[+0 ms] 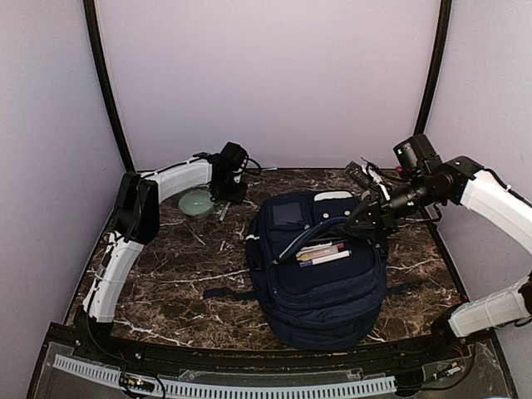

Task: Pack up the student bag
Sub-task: Pick up the pen at the center of the board.

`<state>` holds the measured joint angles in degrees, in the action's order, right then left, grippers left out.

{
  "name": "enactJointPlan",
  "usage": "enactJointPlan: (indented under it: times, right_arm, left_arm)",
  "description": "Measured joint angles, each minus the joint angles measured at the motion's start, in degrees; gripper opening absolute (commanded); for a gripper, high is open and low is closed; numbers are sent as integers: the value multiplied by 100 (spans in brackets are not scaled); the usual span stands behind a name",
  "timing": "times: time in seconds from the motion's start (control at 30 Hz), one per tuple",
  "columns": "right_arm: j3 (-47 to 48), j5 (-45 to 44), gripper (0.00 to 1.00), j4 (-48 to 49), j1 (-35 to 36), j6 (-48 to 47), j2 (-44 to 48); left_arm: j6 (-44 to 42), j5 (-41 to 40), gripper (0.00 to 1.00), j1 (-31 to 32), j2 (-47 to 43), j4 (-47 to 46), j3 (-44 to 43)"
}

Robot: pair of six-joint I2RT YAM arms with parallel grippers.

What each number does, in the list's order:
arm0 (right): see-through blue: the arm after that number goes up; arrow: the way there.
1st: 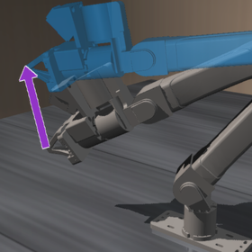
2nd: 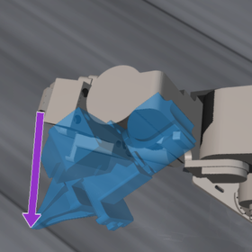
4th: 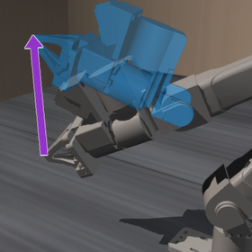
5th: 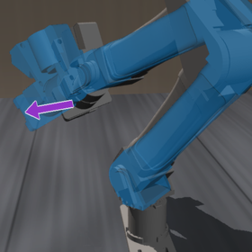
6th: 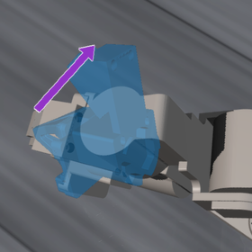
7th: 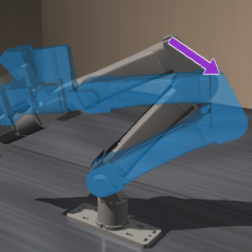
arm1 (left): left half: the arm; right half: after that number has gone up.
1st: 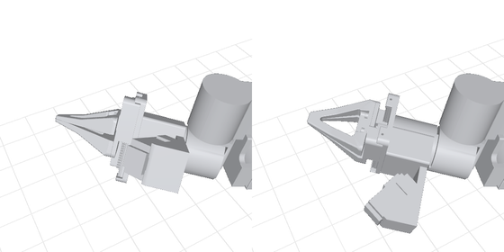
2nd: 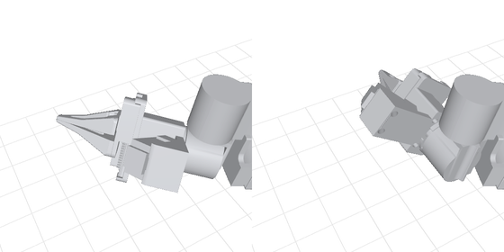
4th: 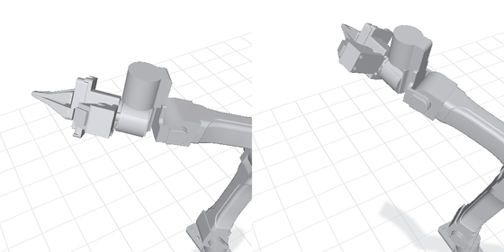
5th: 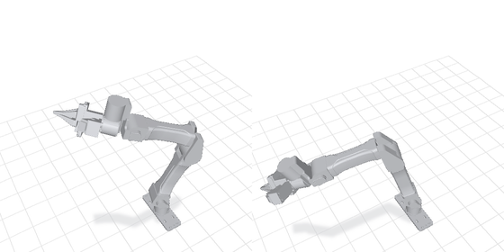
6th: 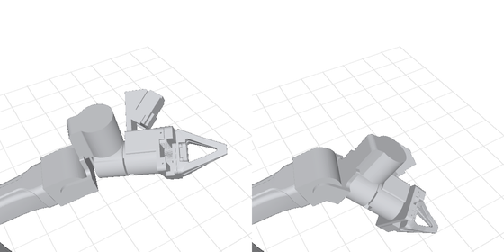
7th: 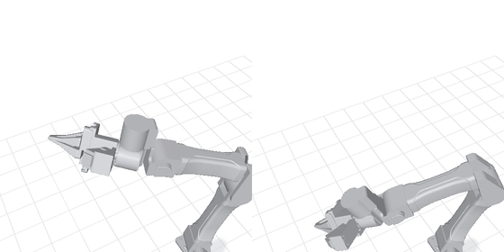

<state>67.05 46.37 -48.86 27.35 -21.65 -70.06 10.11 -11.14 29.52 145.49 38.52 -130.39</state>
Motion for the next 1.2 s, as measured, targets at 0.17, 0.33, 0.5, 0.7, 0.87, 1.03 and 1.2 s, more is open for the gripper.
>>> enactJointPlan:
  times: [0.17,0.33,0.5,0.7,0.87,1.03,1.2]
  right_arm:
    - [-2,2,0,0,0,-15,0]
    - [-68,0,0,26,0,-22,44]
    - [-87,-4,0,52,0,-31,63]
    - [-90,-7,0,63,0,-33,63]
    - [-90,-9,0,66,0,-35,63]
    - [-90,-9,0,66,0,-35,63]
    - [-90,-9,0,68,0,-35,63]
  left_arm:
    - [-9,22,49,0,170,83,-98]
    - [39,149,48,-7,251,146,-186]
    - [142,398,30,-15,256,142,-188]
    - [328,734,17,-15,256,146,-188]
    - [415,905,8,31,81,157,87]
    - [415,940,3,269,-267,404,577]
    - [413,857,2,632,-702,739,1139]
